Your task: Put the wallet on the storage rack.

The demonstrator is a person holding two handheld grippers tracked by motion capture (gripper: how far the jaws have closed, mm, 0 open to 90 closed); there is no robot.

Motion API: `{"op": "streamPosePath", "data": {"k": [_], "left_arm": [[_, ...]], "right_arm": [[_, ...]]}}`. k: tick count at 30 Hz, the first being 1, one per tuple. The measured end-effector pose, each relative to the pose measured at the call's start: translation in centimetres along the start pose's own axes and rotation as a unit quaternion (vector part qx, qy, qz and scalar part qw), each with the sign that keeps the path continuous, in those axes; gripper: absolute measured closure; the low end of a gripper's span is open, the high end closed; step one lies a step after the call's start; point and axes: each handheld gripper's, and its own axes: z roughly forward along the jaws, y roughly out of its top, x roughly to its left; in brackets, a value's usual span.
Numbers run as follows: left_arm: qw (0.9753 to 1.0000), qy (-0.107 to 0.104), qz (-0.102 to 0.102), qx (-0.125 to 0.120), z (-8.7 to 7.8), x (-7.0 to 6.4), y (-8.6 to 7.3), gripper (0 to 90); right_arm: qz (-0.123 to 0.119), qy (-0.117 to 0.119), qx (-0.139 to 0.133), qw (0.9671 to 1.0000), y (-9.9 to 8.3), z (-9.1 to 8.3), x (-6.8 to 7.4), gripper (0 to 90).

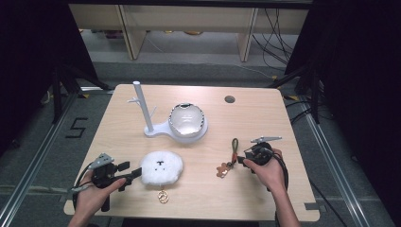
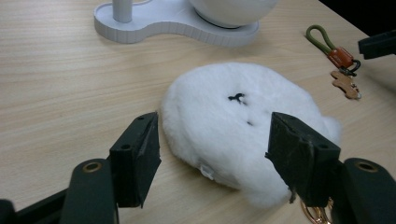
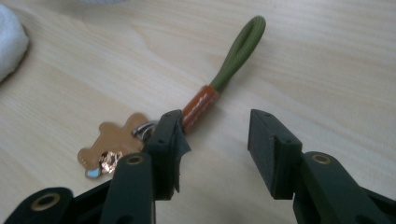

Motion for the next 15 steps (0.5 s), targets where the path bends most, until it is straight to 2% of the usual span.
{"op": "streamPosePath", "data": {"k": [1, 2, 4, 5, 6, 7, 8, 9, 10, 11, 12, 13, 15], "left_arm": [[1.0000, 0.001, -0.001, 0.002, 0.1, 0.1, 0.3, 33.3], [1.0000, 0.001, -0.001, 0.002, 0.1, 0.1, 0.3, 33.3], [0.9999, 0.010, 0.002, 0.013, 0.1, 0.2, 0.8, 33.2], [0.9997, 0.004, 0.002, 0.025, 0.4, 0.2, 1.3, 33.0], [0.9997, 0.004, 0.002, 0.025, 0.4, 0.2, 1.3, 33.0], [0.9992, 0.007, 0.007, 0.038, 0.5, 0.2, 1.6, 33.0], [0.9974, 0.012, 0.014, 0.069, 0.6, 0.4, 2.2, 33.0], [0.9974, 0.012, 0.014, 0.069, 0.6, 0.4, 2.2, 33.1], [0.9956, 0.017, 0.015, 0.092, 1.0, 0.5, 2.7, 33.3], [0.9956, 0.017, 0.015, 0.092, 1.0, 0.5, 2.7, 33.3], [0.9944, 0.020, 0.014, 0.103, 1.1, 0.6, 3.0, 33.6], [0.9908, 0.029, 0.024, 0.130, 1.4, 0.7, 3.5, 33.9], [0.9901, 0.029, 0.023, 0.136, 1.6, 0.6, 3.8, 33.9]], "right_arm": [[-0.013, 0.004, -0.006, 0.9999, -0.1, -0.1, -0.2, 54.9], [-0.002, 0.001, 0.010, 0.9999, -0.2, -0.4, -0.1, 54.3], [-0.002, 0.004, 0.012, 0.9999, -0.3, -0.5, -0.1, 54.2], [0.008, -0.004, 0.023, 0.9997, -0.7, -0.8, 0.0, 53.1], [0.008, -0.004, 0.023, 0.9997, -0.7, -0.8, 0.0, 53.1], [0.003, -0.017, 0.024, 0.9996, -0.9, -0.8, -0.1, 52.6], [0.003, -0.012, 0.027, 0.9996, -1.4, -1.0, 0.0, 51.9], [0.003, -0.012, 0.027, 0.9996, -1.4, -1.0, 0.0, 51.9], [0.011, -0.017, 0.033, 0.9992, -1.7, -1.1, 0.2, 51.4], [0.011, -0.017, 0.033, 0.9992, -1.7, -1.1, 0.2, 51.4], [0.012, -0.018, 0.046, 0.9987, -1.9, -1.3, 0.2, 51.2], [0.024, -0.019, 0.049, 0.9983, -2.0, -1.3, 0.4, 51.1], [0.020, -0.020, 0.050, 0.9983, -2.1, -1.3, 0.5, 50.8]]}}
